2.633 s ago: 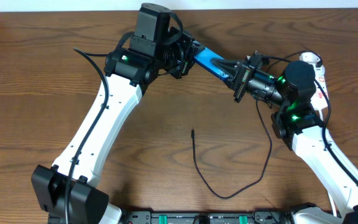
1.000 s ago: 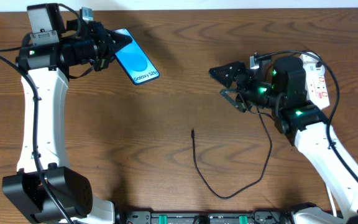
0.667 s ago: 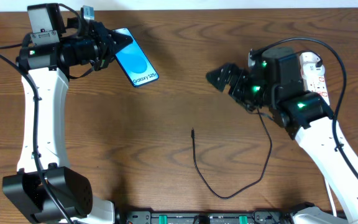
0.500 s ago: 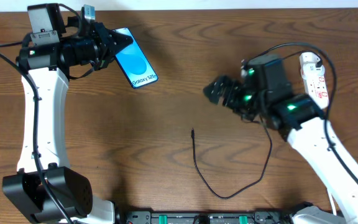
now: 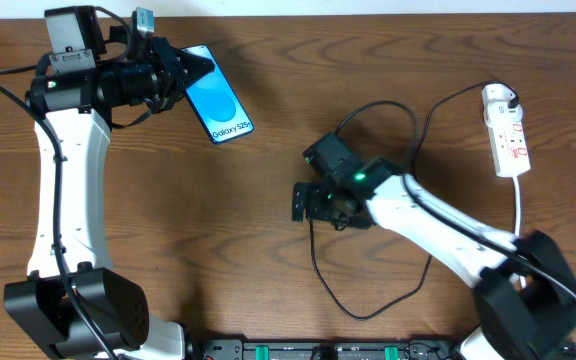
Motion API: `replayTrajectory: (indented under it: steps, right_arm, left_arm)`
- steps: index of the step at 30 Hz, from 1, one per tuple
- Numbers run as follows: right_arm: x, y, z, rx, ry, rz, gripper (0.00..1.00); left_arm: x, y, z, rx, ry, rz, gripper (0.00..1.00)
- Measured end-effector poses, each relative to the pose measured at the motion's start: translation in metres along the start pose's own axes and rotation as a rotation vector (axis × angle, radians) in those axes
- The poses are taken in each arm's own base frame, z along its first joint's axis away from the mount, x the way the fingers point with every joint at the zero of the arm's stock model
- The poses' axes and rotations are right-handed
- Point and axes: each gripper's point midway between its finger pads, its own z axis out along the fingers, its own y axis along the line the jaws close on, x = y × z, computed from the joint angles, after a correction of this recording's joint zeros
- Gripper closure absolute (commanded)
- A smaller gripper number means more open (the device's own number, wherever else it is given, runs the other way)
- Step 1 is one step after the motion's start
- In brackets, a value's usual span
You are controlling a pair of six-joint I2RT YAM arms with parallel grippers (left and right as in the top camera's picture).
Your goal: Plug charger to phone and switch on socket
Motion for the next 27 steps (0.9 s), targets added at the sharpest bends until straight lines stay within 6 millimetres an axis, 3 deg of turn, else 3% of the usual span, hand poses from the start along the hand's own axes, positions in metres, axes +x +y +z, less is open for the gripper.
replayTrajectory:
  steps: [5, 14, 27]
  right_arm:
    - [0.005, -0.007, 0.016, 0.050, 0.023, -0.005, 0.02]
    - [0.008, -0.012, 0.022, 0.124, -0.014, -0.037, 0.08]
    - [0.001, -0.023, 0.027, 0.195, -0.066, -0.028, 0.10]
  left_arm:
    - [0.000, 0.000, 0.000, 0.001, 0.001, 0.000, 0.93]
    - [0.000, 0.000, 0.000, 0.001, 0.001, -0.001, 0.93]
    - [0.000, 0.000, 0.000, 0.000, 0.001, -0.001, 0.93]
